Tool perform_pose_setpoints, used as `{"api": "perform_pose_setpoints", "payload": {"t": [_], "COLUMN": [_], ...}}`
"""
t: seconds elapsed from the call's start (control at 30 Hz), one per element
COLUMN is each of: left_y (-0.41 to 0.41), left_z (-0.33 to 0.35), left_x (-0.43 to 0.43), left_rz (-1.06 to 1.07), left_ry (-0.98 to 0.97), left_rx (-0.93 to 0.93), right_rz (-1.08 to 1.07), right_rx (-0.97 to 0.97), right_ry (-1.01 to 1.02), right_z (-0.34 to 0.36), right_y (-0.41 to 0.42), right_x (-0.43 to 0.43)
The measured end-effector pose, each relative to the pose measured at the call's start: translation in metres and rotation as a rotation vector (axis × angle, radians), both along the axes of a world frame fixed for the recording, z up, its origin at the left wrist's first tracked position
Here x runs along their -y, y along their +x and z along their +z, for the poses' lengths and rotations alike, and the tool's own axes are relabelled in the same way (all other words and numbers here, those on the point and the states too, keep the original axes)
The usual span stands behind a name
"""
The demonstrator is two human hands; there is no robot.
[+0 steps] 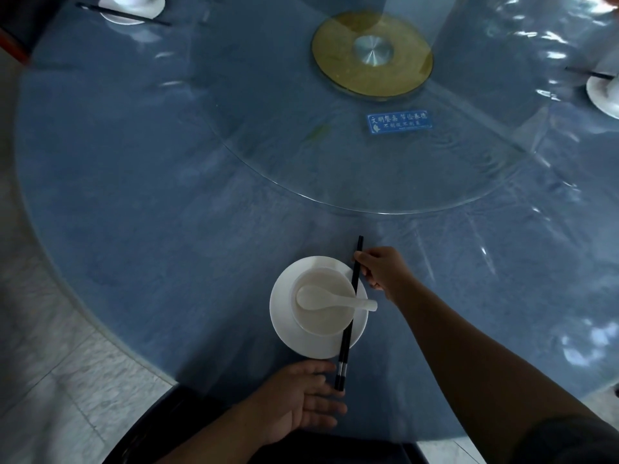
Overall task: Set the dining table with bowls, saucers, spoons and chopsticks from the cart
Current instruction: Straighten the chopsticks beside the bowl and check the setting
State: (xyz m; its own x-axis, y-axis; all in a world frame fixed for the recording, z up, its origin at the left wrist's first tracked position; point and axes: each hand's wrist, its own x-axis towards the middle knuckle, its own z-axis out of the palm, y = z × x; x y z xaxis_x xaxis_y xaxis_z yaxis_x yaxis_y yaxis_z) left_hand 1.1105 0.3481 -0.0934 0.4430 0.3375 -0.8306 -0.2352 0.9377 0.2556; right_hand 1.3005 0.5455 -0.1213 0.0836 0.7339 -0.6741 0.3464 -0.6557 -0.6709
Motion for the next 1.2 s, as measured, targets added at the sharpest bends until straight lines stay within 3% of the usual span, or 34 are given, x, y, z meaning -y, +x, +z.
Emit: {"api": "perform_pose_setpoints", "payload": {"t": [0.77,1.03,1.2], "left_y": [0.002,-0.024,-0.049], "left_z": [-0.002,0.013,0.021], "left_x": [-0.005,-0.006,-0.024], "left_rz": [-0.064,-0.208,-0.256], "left_ry": [0.02,0.156,0.309], "left_rx": [-0.049,-0.332,-0.662], "right_rz": [0.005,-0.102,-0.008], "right_rx": [-0.03,0.025,0.091], "right_ry": [0.032,0.057,0.095], "right_z": [-0.001,0.006,0.028], "right_y": [-0.001,0.016,0.035], "right_x": [0.005,0.043,0.055]}}
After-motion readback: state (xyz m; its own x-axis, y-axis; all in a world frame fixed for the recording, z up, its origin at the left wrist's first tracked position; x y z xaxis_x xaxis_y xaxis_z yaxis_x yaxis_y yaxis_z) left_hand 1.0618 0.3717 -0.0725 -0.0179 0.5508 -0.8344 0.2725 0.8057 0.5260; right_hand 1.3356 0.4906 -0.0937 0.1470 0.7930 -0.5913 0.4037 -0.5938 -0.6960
